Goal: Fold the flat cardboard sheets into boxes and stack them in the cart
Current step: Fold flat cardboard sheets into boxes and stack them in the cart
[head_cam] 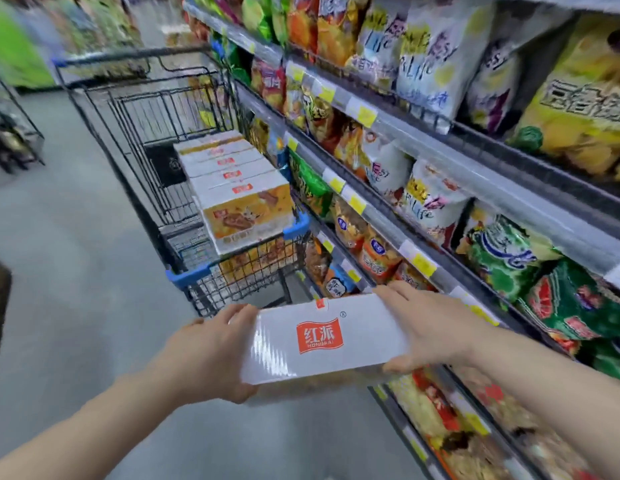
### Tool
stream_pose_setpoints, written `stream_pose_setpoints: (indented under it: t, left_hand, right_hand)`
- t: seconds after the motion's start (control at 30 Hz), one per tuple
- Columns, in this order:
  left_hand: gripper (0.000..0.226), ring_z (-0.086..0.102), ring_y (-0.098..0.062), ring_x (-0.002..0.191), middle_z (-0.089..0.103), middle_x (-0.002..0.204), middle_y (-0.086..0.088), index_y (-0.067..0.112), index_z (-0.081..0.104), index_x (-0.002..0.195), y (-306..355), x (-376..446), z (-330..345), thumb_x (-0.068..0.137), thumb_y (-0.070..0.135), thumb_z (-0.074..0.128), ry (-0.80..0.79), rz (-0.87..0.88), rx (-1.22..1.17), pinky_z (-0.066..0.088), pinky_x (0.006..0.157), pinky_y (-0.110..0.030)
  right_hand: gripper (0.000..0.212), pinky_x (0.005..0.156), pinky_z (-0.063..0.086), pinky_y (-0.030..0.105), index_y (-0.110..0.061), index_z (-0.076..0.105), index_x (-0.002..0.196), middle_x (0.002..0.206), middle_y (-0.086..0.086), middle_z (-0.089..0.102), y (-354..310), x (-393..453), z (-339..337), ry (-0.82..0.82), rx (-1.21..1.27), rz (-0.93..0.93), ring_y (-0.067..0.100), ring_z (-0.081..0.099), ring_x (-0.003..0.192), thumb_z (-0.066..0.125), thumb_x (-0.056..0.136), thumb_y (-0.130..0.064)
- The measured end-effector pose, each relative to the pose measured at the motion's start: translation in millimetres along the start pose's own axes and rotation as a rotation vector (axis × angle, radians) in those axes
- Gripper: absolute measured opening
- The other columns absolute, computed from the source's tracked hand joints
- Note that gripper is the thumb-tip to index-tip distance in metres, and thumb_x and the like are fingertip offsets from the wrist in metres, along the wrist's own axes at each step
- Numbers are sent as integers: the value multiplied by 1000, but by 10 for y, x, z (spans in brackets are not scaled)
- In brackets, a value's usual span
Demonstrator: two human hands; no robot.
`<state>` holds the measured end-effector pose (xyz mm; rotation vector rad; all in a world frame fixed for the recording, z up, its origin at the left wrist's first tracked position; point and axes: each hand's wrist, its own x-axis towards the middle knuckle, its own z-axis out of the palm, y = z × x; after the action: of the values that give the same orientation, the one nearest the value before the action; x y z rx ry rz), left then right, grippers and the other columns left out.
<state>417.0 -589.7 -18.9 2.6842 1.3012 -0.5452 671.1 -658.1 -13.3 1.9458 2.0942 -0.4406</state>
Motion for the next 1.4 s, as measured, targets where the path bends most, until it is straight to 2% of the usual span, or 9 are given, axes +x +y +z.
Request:
stream_pose_setpoints:
  t: [0.17, 0.3, 0.43, 0.6, 0.77, 0.87, 1.0, 1.23, 1.4]
  left_hand:
    - [86, 51, -17, 110, 27, 139, 11, 28, 15, 134, -253, 290, -150, 67, 62, 57, 8, -75, -109, 38, 80, -26]
    - [95, 54, -17, 106, 26, 139, 12, 29, 15, 133, -567, 486, -258, 55, 71, 50, 20, -107, -116, 39, 73, -25]
    - [94, 55, -19, 108, 24, 138, 14, 32, 10, 133, -1043, 758, -351, 60, 67, 59, 49, -126, -151, 46, 81, -31]
    - [93, 55, -14, 107, 25, 138, 16, 33, 10, 135, -1733, 1215, -675, 64, 65, 60, 93, -84, -152, 40, 68, -24]
    - [110, 51, -15, 115, 19, 143, 13, 28, 5, 141, -2472, 1697, -1002, 52, 74, 52, 84, -18, -125, 47, 86, -29]
    - [117, 52, -13, 113, 23, 140, 14, 30, 7, 140, -2883, 2012, -1143, 36, 78, 31, 112, 41, -88, 50, 83, -30]
    - [120, 53, -12, 107, 23, 137, 13, 29, 7, 141, -3247, 2396, -1273, 35, 78, 33, 97, 69, -114, 52, 81, -30]
    - [124, 46, -5, 93, 22, 136, 16, 33, 2, 141, -3666, 2987, -1528, 29, 81, 24, 62, -6, -119, 40, 60, -15]
    - [125, 47, -7, 95, 19, 139, 16, 32, 4, 143, -3952, 3575, -1677, 32, 81, 34, 84, -139, -203, 41, 64, -18]
  right_hand:
    - [96, 89, 45, 33, -20, 18, 138, 134, -1, 34, 130, 563, -300, -20, -46, -87, 20, 43, 121, 63, 65, -62]
    - [100, 91, 45, 33, -22, 13, 141, 139, -2, 30, 94, 943, -554, -10, -56, -129, 19, 42, 123, 62, 65, -63]
    - [104, 91, 40, 25, -26, 3, 145, 146, -6, 20, 7, 1399, -839, 38, -54, -150, 14, 39, 126, 61, 68, -63]
    - [102, 85, 39, 23, -30, -5, 145, 149, -9, 11, -150, 2068, -1270, 36, -29, -105, 11, 32, 131, 60, 73, -59]
    - [108, 82, 38, 21, -30, -7, 145, 152, -11, 5, -255, 2714, -1701, 12, -25, -60, 11, 26, 135, 56, 67, -69]
    - [108, 79, 37, 22, -31, -7, 145, 151, -10, 6, -292, 3069, -1891, 20, 0, -41, 11, 24, 135, 54, 66, -72]
    - [100, 94, 45, 34, -32, -5, 145, 151, -12, 6, -295, 3518, -2085, 33, 22, -14, 13, 22, 137, 59, 74, -61]
    - [105, 94, 41, 33, -32, -1, 145, 150, -17, 5, -116, 4402, -2434, 53, 35, -67, 10, 16, 138, 55, 65, -70]
    - [98, 99, 37, 31, -29, 0, 146, 150, -12, 7, 80, 5291, -2684, 99, 60, -131, 10, 13, 139, 63, 75, -53]
